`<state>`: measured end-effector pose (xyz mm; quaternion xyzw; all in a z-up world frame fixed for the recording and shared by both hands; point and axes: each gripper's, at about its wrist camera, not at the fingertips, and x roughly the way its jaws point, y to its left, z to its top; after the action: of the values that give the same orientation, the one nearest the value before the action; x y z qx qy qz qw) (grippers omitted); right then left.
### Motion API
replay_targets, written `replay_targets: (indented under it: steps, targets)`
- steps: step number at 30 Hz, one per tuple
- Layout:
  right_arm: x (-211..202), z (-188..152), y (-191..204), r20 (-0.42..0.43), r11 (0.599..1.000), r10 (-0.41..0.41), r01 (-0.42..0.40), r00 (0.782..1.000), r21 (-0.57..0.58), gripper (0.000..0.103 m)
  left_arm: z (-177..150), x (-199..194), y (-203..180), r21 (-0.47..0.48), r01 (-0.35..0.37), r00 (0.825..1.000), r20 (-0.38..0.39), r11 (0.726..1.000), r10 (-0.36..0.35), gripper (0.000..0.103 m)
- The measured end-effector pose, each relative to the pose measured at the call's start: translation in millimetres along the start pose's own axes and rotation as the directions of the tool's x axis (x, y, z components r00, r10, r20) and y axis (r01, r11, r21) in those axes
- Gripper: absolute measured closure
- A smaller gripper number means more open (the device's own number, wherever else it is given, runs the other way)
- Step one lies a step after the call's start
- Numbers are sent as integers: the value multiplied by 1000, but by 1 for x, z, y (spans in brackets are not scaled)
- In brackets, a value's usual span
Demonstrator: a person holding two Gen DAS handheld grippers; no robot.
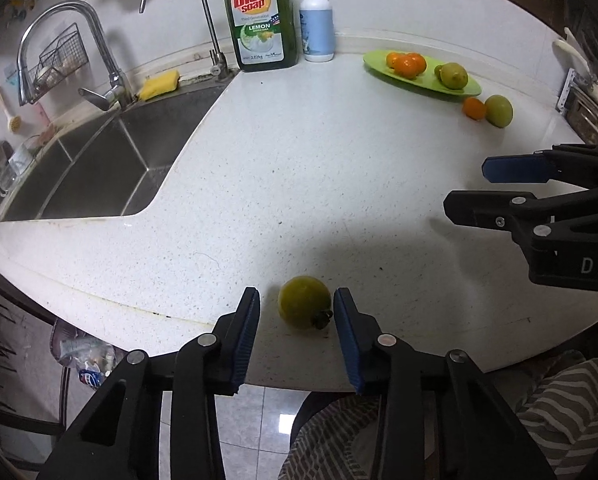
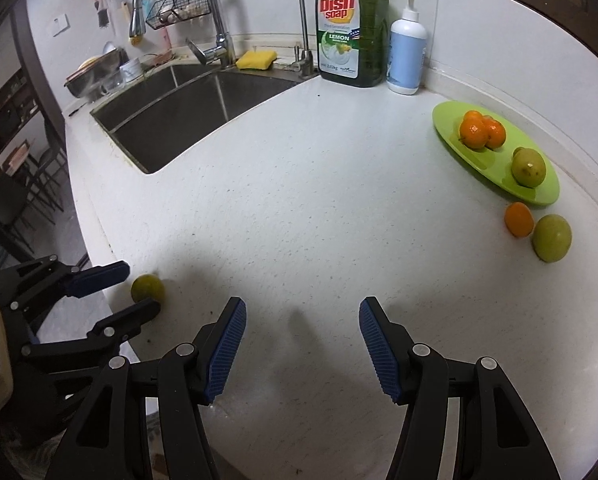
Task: Organize fruits
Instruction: 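Close the left tool on the small yellow-green fruit, then carry the yellow-green fruit with the left tool toward the green plate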
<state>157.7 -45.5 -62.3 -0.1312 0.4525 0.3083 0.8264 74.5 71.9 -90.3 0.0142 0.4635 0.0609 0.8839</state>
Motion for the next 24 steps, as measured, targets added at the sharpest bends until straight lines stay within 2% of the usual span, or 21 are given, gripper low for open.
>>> replay_targets:
  steps: [4, 16, 24]
  targets:
    - [2, -1, 2, -7, 1000, -1, 1, 1000, -4, 43, -1, 6, 1, -3, 23, 1000, -19, 1000, -23, 74]
    - [2, 3, -5, 2, 999, -20, 20, 1000, 41, 43, 19, 4, 1, 32, 52, 998, 21, 998, -53, 75]
    - [-8, 10, -22, 37, 992, -64, 60, 997, 112, 43, 50, 2, -4, 82, 116, 990, 67, 990, -122, 75]
